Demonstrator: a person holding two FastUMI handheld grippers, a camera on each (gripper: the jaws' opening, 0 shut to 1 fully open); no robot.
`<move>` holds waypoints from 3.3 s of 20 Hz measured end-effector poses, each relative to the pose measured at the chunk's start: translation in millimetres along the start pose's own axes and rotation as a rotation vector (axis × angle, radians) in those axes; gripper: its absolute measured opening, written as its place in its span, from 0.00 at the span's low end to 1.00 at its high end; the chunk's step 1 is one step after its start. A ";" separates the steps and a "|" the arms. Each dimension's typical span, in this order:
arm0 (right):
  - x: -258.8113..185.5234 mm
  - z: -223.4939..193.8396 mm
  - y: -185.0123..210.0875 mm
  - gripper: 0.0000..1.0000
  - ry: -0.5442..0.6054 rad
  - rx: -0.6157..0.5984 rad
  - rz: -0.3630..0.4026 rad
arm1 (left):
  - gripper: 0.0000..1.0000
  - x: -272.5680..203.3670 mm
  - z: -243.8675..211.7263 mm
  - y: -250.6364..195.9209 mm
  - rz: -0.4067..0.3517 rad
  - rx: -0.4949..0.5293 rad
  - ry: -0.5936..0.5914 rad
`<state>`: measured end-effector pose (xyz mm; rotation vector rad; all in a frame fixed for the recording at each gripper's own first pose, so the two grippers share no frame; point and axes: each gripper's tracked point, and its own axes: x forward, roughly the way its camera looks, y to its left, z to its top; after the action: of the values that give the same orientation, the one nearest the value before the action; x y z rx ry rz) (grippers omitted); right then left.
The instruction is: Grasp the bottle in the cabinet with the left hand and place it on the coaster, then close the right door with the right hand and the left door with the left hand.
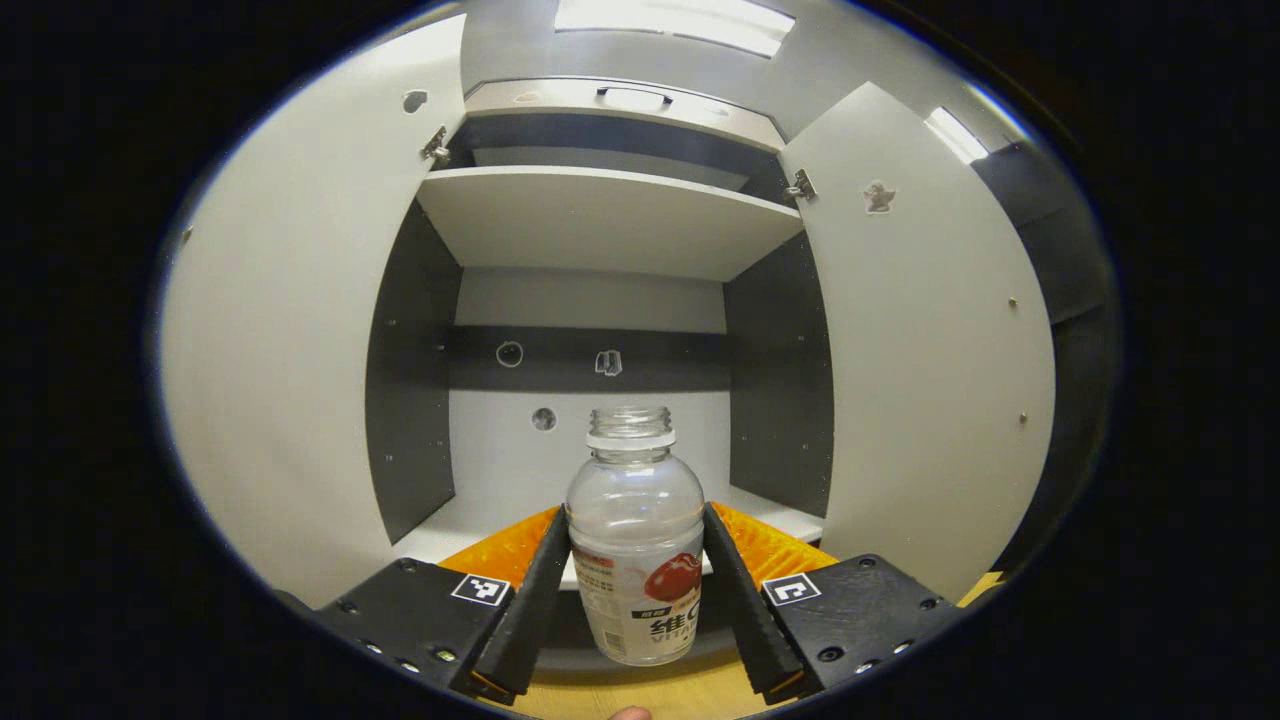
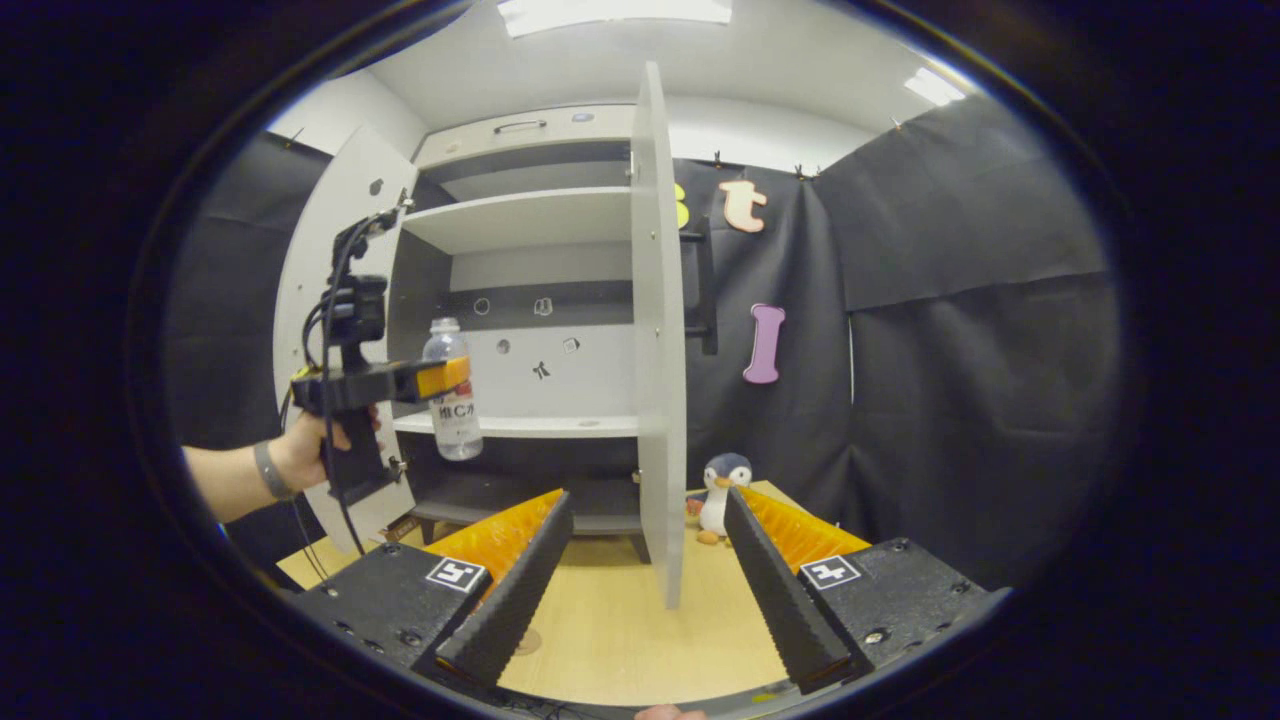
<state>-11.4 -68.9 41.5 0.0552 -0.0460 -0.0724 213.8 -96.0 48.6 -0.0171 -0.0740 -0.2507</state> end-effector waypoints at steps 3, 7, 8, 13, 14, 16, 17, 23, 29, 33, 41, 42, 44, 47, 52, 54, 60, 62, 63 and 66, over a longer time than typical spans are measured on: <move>-2.8 8.0 -1.4 0.99 -0.011 0.007 -0.002 | 0.76 -45.7 -46.4 -13.3 0.021 0.003 0.014; -8.2 14.7 -5.4 0.99 -0.014 0.003 -0.024 | 0.77 -89.1 -111.6 -36.1 0.031 -0.016 0.064; -10.1 16.2 -7.4 0.99 -0.016 0.001 -0.033 | 0.77 -97.1 -127.9 -40.2 0.038 -0.016 0.080; -23.1 16.0 -19.4 0.99 0.005 0.000 -0.071 | 0.77 -132.0 -194.3 -62.3 0.053 0.000 0.122; -25.4 17.0 -22.1 0.99 0.009 -0.005 -0.083 | 0.76 -135.5 -205.8 -65.4 0.058 0.001 0.129; -29.7 15.1 -27.6 0.99 0.028 -0.012 -0.103 | 0.77 -139.9 -223.9 -71.0 0.065 -0.023 0.144; -31.2 15.4 -29.2 0.99 0.035 -0.011 -0.108 | 0.77 -140.7 -230.2 -72.1 0.075 -0.036 0.150; -36.5 11.0 -39.1 0.99 0.056 -0.013 -0.120 | 0.80 -148.0 -249.6 -74.0 0.100 -0.040 0.136; -32.1 4.8 -48.0 0.99 0.074 -0.007 -0.116 | 0.78 -150.9 -251.6 -78.5 0.105 -0.016 0.121; -31.0 3.9 -51.7 0.99 0.071 -0.003 -0.113 | 0.87 -150.7 -244.7 -79.8 0.104 -0.007 0.102; -30.6 -5.0 -54.0 0.99 0.077 0.010 -0.107 | 0.96 -162.9 -204.4 -72.2 0.116 -0.017 0.060; -29.8 -5.2 -53.2 0.99 0.075 0.015 -0.103 | 0.96 -164.9 -193.9 -70.4 0.115 -0.024 0.051; -28.1 -5.4 -51.9 0.99 0.066 0.020 -0.094 | 0.96 -168.8 -173.1 -64.3 0.119 -0.026 0.042; -22.4 2.4 -51.1 0.98 0.030 0.014 -0.077 | 0.95 -175.2 -145.0 -58.1 0.108 -0.041 0.061; -6.8 26.5 -53.7 0.99 -0.042 0.000 -0.046 | 0.95 -184.8 -96.5 -35.4 0.144 -0.017 0.084; 1.3 41.4 -58.2 0.98 -0.082 -0.008 -0.041 | 0.95 -190.0 -86.7 -33.5 0.141 -0.027 0.113; 47.5 109.9 -83.0 0.99 -0.188 -0.037 -0.024 | 0.95 -203.9 -55.4 -21.6 0.171 -0.006 0.118; 71.5 127.5 -92.9 0.99 -0.197 -0.055 -0.017 | 0.95 -205.6 -47.9 -21.6 0.168 -0.019 0.101; 83.8 133.4 -97.2 0.99 -0.195 -0.053 -0.017 | 0.95 -207.6 -47.2 -20.6 0.169 -0.024 0.103; 119.0 144.4 -107.9 0.99 -0.170 -0.036 -0.002 | 0.95 -213.7 -47.5 -15.6 0.183 -0.032 0.107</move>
<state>92.7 -192.8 184.7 0.0125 -0.2146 -0.0803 6.8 -59.6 -14.7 -0.0419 0.0382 -0.0698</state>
